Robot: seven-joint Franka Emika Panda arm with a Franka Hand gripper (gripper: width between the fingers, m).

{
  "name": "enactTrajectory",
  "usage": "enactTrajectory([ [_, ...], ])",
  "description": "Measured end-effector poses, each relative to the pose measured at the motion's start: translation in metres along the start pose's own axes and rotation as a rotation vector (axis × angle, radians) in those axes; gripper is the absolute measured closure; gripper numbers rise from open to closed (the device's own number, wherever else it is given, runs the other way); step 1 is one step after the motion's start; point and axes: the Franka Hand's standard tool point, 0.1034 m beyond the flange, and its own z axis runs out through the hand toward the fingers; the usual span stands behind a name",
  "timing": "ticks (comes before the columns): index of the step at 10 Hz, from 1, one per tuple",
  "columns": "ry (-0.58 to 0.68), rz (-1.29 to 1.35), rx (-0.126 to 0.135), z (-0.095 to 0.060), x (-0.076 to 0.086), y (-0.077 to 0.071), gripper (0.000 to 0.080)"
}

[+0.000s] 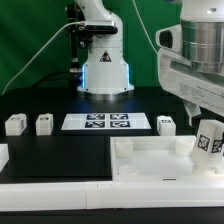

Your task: Assemble one leg

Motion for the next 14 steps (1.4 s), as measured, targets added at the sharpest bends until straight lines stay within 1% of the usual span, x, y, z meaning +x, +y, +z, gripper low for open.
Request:
enactTrajectory([
  [1, 0.0, -0.01, 0.0, 0.0001, -0.0004, -0.0001, 0.0223],
  [2, 0.0, -0.057, 0.0, 0.0001, -0.0005, -0.0001, 0.0165],
  [3, 0.0, -0.06, -0.001, 0.0004, -0.0011, -0.0002, 0.0154],
  [4, -0.002, -0.186, -0.008, 0.0024, -0.0011, 0.001, 0.0154],
  [8, -0.004, -0.697, -0.014, 0.0055, -0.0008, 0.0021, 0.0151],
  [12, -0.006, -1.059, -0.014, 0.0056, -0.0007, 0.0021, 0.0151],
  [14, -0.003, -1.328, -0.025, 0.0061, 0.0026, 0.0034, 0.0151],
])
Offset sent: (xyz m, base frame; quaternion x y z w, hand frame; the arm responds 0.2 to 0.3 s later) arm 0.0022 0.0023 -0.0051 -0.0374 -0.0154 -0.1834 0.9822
